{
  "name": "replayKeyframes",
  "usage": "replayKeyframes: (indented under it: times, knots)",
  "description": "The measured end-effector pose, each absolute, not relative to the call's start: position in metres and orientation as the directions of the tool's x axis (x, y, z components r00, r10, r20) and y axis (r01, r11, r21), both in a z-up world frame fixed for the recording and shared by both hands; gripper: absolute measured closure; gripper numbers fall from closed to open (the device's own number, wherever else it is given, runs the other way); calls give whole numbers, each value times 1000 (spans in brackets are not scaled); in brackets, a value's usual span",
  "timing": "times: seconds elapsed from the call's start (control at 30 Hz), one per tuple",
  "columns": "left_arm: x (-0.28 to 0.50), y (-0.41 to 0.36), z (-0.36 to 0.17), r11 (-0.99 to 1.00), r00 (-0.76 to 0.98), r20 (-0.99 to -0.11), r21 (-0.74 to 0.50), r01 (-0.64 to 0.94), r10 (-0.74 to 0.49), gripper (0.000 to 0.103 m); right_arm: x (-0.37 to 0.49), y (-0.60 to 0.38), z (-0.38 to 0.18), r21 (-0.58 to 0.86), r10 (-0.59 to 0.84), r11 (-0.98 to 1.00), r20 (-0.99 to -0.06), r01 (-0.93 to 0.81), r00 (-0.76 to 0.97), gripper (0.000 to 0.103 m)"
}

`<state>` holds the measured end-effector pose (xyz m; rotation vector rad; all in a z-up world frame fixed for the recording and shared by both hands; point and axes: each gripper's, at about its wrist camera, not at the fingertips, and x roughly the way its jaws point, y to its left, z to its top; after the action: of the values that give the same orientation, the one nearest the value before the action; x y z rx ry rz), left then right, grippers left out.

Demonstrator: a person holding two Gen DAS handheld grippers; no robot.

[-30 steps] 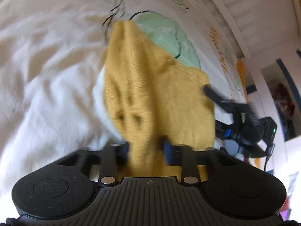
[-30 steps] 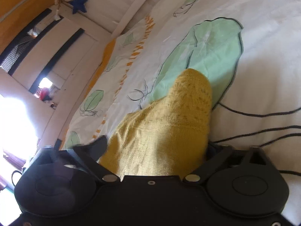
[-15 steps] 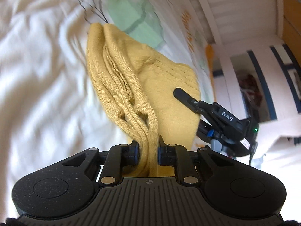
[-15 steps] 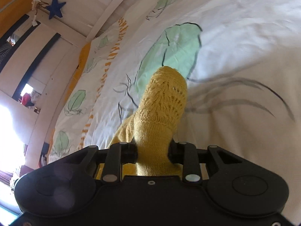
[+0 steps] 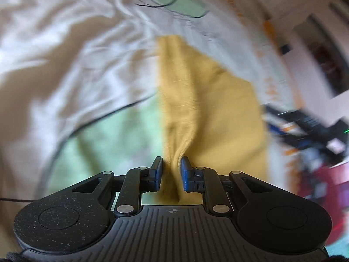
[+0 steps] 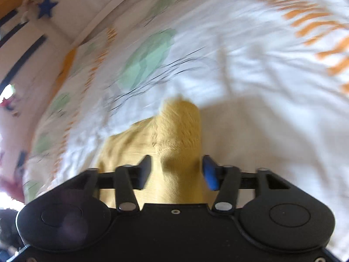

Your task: Fold small clothes

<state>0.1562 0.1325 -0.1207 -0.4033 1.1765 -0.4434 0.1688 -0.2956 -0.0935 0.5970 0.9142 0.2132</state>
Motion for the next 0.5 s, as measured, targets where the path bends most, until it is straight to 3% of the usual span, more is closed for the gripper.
replayKeyframes:
  times: [0.17, 0.27, 0.33, 0.37, 0.5]
  knots:
    - [146, 131, -115, 862, 398, -771, -490, 128, -497, 78, 152, -319, -100, 557, 351, 822, -662, 122, 662, 36]
    - [131, 119, -92, 889, 502, -737, -417, 191, -453, 76, 144, -321, -99, 573, 360, 814, -625, 94, 693, 27]
    - [124, 111, -76, 899, 571, -696, -375, 229, -435, 60, 138, -315, -95, 547, 353, 836, -606, 51, 713, 26]
    - [118, 109, -69, 902, 603, -673, -353, 247, -428, 58, 135, -312, -93, 538, 354, 842, -598, 33, 720, 24]
    - [122, 90, -53, 920, 676, -624, -267, 286, -391, 31, 130, -298, -85, 490, 357, 870, -564, -47, 745, 4]
